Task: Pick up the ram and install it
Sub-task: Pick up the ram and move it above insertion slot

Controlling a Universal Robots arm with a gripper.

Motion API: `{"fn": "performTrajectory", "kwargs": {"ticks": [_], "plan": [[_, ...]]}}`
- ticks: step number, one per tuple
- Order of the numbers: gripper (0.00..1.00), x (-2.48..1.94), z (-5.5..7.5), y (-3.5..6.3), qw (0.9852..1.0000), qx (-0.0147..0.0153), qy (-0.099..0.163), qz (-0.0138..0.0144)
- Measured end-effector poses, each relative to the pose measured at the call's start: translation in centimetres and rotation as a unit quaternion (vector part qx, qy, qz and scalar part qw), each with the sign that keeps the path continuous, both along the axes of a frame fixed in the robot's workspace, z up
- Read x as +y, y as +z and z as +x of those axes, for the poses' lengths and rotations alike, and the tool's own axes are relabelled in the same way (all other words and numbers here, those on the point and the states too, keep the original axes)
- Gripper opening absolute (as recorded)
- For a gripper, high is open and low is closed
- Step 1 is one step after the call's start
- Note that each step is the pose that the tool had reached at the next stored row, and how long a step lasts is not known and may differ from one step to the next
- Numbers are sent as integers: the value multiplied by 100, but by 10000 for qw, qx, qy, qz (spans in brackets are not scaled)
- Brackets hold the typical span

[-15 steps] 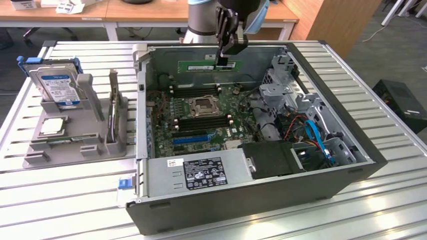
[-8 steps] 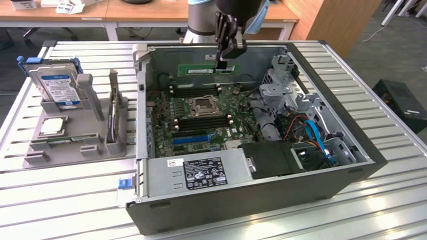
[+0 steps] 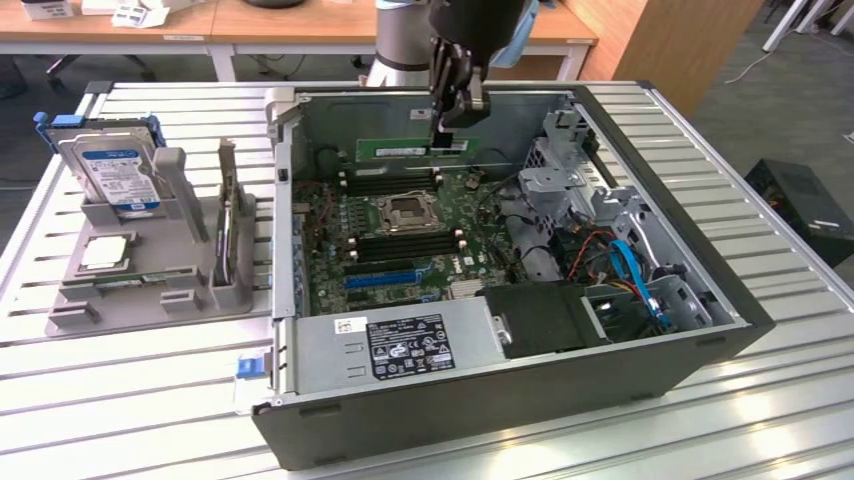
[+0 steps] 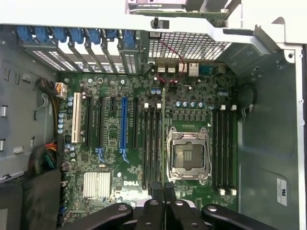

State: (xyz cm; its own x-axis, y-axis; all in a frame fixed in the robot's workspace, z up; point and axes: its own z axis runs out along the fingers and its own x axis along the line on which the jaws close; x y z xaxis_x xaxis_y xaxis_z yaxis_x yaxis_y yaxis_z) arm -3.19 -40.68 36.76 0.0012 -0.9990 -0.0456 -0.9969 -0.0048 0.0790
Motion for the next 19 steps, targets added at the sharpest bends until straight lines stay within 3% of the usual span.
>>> {"fn": "performTrajectory", "kwargs": {"ticks": [15, 19], "plan": [[12, -1, 0, -63, 10000, 0, 0, 1], [12, -26, 0, -63, 10000, 0, 1, 0]]}}
